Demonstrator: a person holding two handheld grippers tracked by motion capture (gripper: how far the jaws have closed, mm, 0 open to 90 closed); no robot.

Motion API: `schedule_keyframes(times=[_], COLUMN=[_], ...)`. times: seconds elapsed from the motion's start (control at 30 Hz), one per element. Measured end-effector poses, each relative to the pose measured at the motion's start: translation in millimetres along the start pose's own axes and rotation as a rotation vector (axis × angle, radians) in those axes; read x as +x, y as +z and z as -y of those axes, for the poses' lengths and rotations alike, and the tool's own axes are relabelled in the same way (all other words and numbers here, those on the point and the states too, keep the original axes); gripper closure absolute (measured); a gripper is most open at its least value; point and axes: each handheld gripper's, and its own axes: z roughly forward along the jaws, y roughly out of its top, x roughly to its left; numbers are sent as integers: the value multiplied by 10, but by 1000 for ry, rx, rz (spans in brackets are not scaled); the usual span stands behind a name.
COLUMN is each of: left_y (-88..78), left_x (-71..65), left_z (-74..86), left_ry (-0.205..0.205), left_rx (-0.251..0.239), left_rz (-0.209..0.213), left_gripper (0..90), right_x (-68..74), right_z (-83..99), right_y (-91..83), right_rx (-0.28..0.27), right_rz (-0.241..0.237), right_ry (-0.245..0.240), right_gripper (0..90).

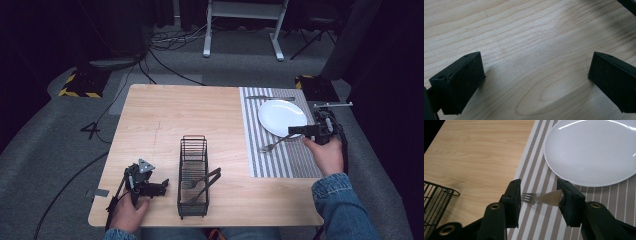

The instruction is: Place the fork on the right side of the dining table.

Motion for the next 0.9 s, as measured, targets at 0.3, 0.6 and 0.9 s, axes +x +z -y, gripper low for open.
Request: schedule_keyframes(times=[0.3, 0.6, 0.9], left_y=[0, 0, 0], left_x=[0, 0, 0], left_z=[0, 0, 0], left_ry=[0, 0, 0], left_rx=[0, 0, 0], left_rz=[0, 0, 0], left_gripper=[4, 4, 4], right_x=[-211, -494, -711], right_z=[97, 249, 396], right_y=[32, 96, 181], right_rx=[28, 59, 72], right_rz=[19, 27, 28], right_ry=[62, 129, 167], right_gripper=[502, 473, 453])
